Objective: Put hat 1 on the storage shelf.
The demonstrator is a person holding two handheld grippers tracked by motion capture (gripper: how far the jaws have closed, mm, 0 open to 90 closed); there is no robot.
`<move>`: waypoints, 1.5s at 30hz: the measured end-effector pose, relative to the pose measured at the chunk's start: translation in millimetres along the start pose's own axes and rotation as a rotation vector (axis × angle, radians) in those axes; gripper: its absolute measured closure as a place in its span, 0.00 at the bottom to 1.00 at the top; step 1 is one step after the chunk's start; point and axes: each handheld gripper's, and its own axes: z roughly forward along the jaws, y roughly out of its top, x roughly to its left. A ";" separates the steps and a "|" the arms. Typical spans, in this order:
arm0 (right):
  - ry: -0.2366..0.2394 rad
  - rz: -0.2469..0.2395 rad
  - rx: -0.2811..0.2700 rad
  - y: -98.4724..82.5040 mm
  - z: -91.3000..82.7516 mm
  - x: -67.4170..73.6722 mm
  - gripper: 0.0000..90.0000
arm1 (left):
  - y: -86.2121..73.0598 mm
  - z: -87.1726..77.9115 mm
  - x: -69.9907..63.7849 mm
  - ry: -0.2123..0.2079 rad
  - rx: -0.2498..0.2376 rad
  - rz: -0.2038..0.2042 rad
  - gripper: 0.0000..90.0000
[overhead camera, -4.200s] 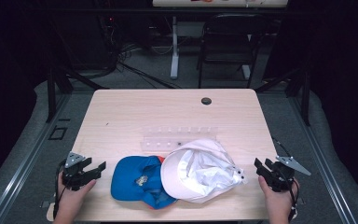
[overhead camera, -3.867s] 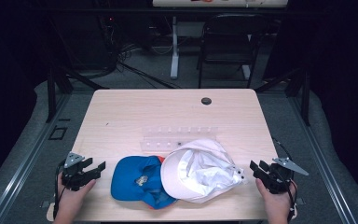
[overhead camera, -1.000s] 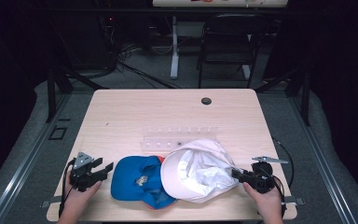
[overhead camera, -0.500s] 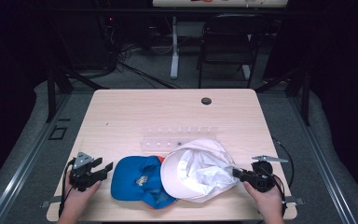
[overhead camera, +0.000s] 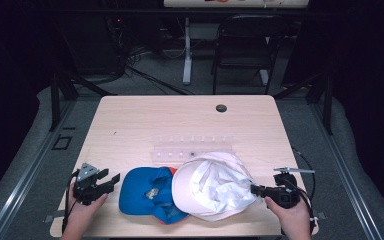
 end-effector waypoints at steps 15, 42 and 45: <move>-0.055 0.003 0.094 4.2 -2.2 8.9 0.87 | 0.3 -0.5 0.9 -0.001 0.004 0.002 0.53; -0.099 0.060 0.232 41.4 36.8 -5.7 0.86 | -1.2 1.4 3.0 0.001 0.008 -0.006 0.53; -0.093 0.072 0.239 43.5 35.0 -2.7 0.89 | -0.6 1.1 3.3 -0.001 0.020 -0.001 0.53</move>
